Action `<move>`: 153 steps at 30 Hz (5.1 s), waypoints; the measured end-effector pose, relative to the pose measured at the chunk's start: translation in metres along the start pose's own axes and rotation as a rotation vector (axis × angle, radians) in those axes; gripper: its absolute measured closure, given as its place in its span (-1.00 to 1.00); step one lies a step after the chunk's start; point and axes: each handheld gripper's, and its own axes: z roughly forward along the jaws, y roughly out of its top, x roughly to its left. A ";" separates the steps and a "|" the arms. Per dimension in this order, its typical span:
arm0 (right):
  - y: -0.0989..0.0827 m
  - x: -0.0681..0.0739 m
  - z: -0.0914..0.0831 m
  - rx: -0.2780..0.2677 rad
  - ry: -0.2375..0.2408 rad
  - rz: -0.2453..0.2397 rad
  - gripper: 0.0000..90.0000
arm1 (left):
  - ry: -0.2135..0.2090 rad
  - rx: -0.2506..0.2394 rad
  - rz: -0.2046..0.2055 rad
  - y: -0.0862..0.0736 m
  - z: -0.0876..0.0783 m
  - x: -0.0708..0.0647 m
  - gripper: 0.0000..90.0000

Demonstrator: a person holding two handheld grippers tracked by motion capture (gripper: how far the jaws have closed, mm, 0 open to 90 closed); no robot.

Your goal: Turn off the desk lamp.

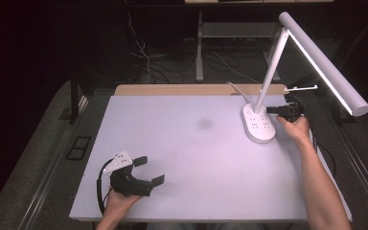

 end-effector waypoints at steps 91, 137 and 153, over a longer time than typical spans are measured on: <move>0.004 0.010 0.016 -0.003 -0.064 0.064 1.00 | 0.002 0.007 -0.001 -0.001 0.000 0.001 -1.00; -0.035 0.068 -0.077 -0.085 0.013 0.013 -0.76 | -0.043 -0.025 -0.010 0.000 -0.002 -0.004 -1.00; -0.069 0.112 -0.105 -0.139 0.173 -0.057 -0.99 | -0.043 -0.019 -0.011 0.000 -0.001 -0.004 -1.00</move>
